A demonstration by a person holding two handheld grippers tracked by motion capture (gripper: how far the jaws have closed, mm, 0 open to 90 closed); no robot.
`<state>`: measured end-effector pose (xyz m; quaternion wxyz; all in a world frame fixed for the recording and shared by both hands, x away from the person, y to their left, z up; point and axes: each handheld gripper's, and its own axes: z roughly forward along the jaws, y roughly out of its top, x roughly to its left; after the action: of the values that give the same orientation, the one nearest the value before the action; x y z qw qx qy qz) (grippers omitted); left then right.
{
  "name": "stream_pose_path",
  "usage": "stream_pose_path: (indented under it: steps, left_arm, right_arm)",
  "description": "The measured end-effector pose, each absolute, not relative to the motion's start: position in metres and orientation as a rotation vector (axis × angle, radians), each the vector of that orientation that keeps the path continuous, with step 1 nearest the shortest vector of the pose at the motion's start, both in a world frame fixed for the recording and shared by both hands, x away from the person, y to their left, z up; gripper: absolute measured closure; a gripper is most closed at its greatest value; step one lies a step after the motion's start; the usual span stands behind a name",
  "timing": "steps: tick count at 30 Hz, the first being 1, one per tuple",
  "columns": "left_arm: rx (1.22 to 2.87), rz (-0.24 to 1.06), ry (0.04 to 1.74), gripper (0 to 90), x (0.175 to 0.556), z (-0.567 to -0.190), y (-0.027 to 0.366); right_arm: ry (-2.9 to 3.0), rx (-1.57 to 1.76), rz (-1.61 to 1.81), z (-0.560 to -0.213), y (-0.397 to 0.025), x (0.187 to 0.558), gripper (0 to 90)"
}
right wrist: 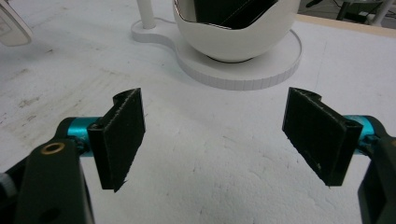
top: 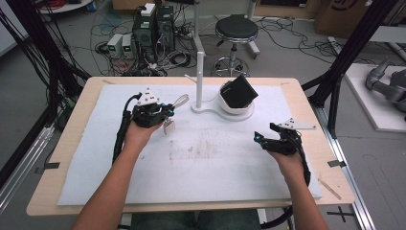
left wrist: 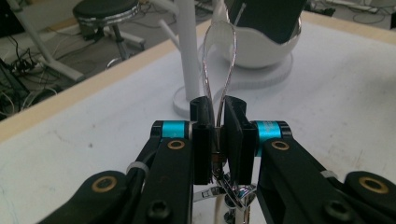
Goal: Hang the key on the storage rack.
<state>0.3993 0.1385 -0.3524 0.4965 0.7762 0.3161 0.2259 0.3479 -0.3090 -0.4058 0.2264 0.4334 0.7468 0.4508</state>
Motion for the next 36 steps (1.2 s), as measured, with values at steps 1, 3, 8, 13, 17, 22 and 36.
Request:
stream_pose_path:
  steps: [1,3,8,13,17,22,36]
  left_arm:
    - [1.863,0.548,0.758,81.4,0.399,-0.348,0.137]
    - [1.834,0.564,0.744,81.4,0.398,-0.339,0.133]
    - [1.815,0.597,0.709,81.4,0.400,-0.321,0.122]
    - [1.791,0.607,0.693,81.4,0.402,-0.306,0.115]
    - [1.792,0.633,0.675,81.4,0.404,-0.296,0.108]
    - [1.797,0.658,0.677,81.4,0.412,-0.288,0.101]
    - [1.828,0.677,0.703,81.4,0.430,-0.290,0.088]
  right_arm:
    - [2.058,1.196,1.243,-0.406,-0.309,0.348,21.5]
    - [2.060,1.194,1.241,-0.406,-0.309,0.348,21.5]
    - [2.061,1.205,1.239,-0.406,-0.309,0.348,21.5]
    - [2.056,1.204,1.245,-0.406,-0.310,0.348,21.5]
    - [2.056,1.200,1.247,-0.406,-0.310,0.348,21.5]
    - [2.056,1.204,1.247,-0.406,-0.310,0.348,21.5]
    - [2.052,1.211,1.250,-0.406,-0.312,0.349,21.5]
